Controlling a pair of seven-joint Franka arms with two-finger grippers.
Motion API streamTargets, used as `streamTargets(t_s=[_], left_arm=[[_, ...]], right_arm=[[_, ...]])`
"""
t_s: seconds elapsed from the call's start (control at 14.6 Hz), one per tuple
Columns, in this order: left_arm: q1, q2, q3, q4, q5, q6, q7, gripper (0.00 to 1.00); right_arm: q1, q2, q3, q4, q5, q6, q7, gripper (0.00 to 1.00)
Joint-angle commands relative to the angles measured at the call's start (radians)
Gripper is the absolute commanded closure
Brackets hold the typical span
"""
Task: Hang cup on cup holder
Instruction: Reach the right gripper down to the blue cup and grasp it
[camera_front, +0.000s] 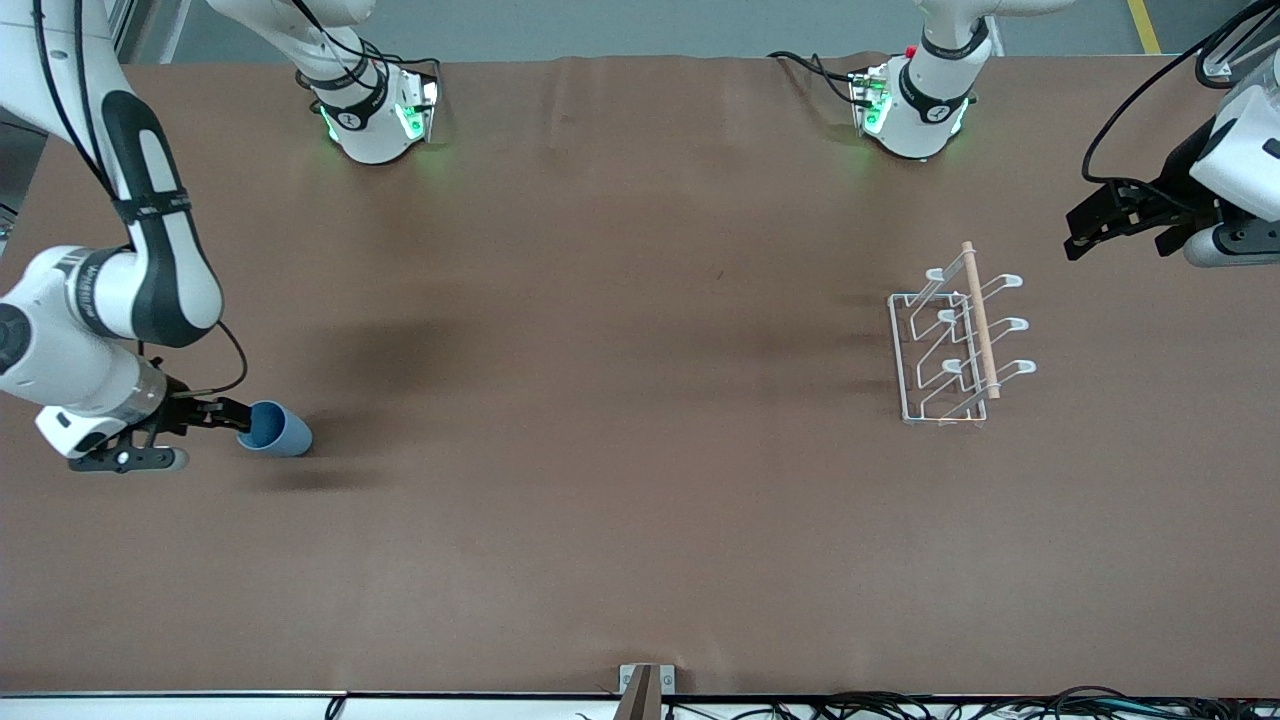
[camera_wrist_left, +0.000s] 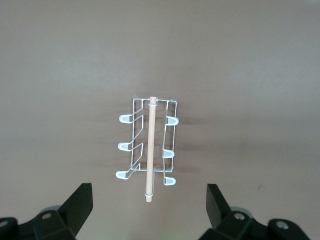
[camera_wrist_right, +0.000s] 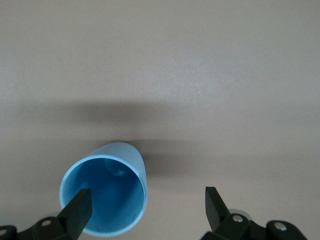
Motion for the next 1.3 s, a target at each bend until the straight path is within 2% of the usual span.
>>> streamTargets(t_s=[0.0, 0.21, 0.27, 0.34, 0.48, 0.62, 0.69, 0.82, 1.1, 1.24], left_arm=[[-0.005, -0.019, 0.000, -0.010, 0.012, -0.001, -0.009, 0.00], [-0.007, -0.017, -0.001, -0.010, 0.012, -0.001, -0.011, 0.00], [-0.007, -0.017, -0.001, -0.012, 0.012, -0.001, -0.012, 0.00], [-0.007, -0.017, -0.001, -0.012, 0.012, -0.001, -0.012, 0.00], [-0.010, -0.017, -0.001, -0.012, 0.012, -0.001, -0.014, 0.00], [-0.010, -0.016, -0.001, -0.012, 0.012, -0.001, -0.014, 0.00], [-0.009, -0.017, -0.001, -0.012, 0.012, -0.001, -0.014, 0.00], [-0.009, -0.017, -0.001, -0.014, 0.012, -0.001, -0.014, 0.00], [-0.010, -0.017, -0.001, -0.014, 0.012, -0.001, -0.015, 0.00], [-0.009, -0.017, -0.001, -0.014, 0.012, -0.001, -0.015, 0.00]], right_arm=[[-0.005, 0.028, 0.009, -0.036, 0.016, 0.065, -0.017, 0.00], [-0.005, 0.045, 0.009, -0.036, 0.016, 0.075, -0.017, 0.00], [-0.005, 0.047, 0.009, -0.037, 0.016, 0.081, -0.017, 0.03], [-0.005, 0.053, 0.009, -0.037, 0.016, 0.084, -0.017, 0.16], [-0.005, 0.055, 0.009, -0.037, 0.016, 0.085, -0.017, 0.59], [-0.006, 0.056, 0.009, -0.037, 0.016, 0.085, -0.015, 0.85], [-0.006, 0.058, 0.010, -0.036, 0.016, 0.085, -0.015, 0.94], [-0.008, 0.069, 0.009, -0.033, 0.051, 0.087, -0.015, 1.00], [-0.011, 0.064, 0.007, -0.004, 0.064, 0.066, -0.096, 1.00], [-0.011, 0.047, 0.006, 0.099, 0.064, -0.075, -0.136, 1.00]])
